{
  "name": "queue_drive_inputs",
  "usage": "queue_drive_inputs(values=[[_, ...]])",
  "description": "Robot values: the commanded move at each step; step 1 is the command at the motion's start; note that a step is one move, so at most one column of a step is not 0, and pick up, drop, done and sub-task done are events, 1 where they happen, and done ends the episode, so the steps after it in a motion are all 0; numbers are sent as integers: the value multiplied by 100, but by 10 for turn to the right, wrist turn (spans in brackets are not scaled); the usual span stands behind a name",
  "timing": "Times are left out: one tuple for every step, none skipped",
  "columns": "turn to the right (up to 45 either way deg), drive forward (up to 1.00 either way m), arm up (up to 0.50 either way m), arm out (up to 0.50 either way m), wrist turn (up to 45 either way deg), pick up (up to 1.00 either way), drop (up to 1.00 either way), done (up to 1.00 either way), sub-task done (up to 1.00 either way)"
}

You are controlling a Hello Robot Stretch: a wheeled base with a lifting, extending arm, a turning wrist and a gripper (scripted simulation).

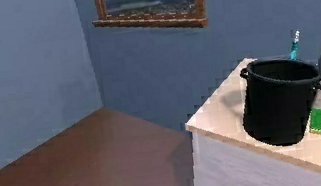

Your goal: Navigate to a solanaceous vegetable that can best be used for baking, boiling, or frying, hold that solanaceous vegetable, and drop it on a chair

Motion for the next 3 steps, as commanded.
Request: queue_drive_inputs(values=[[-150, 0, 0, 0, 0, 0, 0, 0, 0], [450, 0, 0, 0, 0, 0, 0, 0, 0], [450, 0, 0, 0, 0, 0, 0, 0, 0]])
